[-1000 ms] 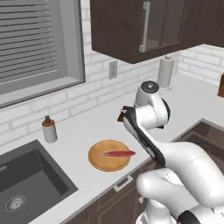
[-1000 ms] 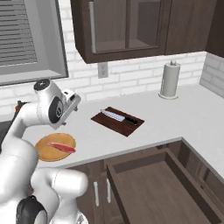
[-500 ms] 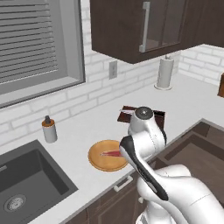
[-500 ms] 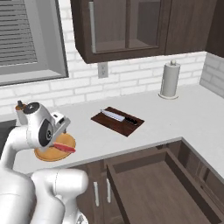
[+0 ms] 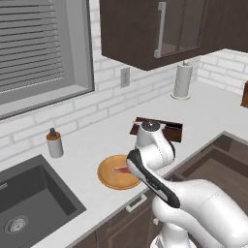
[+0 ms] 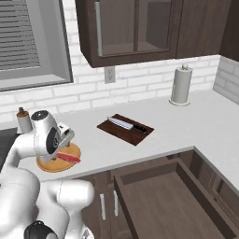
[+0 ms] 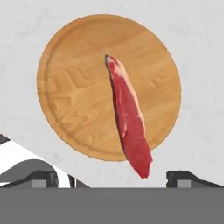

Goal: Pick up the knife from the drawer and place it on the cutting board. Then place the meat from the plate to the cutting board.

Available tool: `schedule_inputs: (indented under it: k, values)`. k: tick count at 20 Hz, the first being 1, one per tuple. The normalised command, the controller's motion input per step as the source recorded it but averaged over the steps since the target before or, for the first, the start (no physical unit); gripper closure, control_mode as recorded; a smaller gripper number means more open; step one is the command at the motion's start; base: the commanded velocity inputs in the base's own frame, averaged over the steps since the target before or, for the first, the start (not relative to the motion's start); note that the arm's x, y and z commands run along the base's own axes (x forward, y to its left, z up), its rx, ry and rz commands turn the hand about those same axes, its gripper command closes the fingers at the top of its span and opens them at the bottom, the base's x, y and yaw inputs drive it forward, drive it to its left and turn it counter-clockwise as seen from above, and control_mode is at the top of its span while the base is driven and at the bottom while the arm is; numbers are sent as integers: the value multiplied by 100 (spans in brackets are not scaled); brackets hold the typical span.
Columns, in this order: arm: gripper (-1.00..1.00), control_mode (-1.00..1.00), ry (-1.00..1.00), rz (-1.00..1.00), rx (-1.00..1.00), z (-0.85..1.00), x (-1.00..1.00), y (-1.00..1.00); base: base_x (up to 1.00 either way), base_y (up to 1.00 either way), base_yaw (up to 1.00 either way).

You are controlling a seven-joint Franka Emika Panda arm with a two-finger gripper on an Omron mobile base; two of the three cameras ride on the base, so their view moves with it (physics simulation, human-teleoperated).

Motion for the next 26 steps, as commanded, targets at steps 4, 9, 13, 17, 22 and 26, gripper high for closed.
schedule_inputs:
  k: [4, 9, 13, 17, 22, 26]
  values:
    - [-100, -100, 53, 0, -6, 0, 42, 37, 0, 0, 0]
    - [-100, -100, 8, 1, -1, -36, 0, 8, 0, 0, 0]
    - [-100, -100, 1, 0, -1, -50, 11, 0, 0, 0, 0]
    - [-100, -100, 4, 1, -7, -63, 21, 3, 0, 0, 0]
    - [-100, -100, 0, 0, -3, -31, 37, 3, 0, 0, 0]
    - [-100, -100, 5, 0, 0, 0, 49, 0, 0, 0, 0]
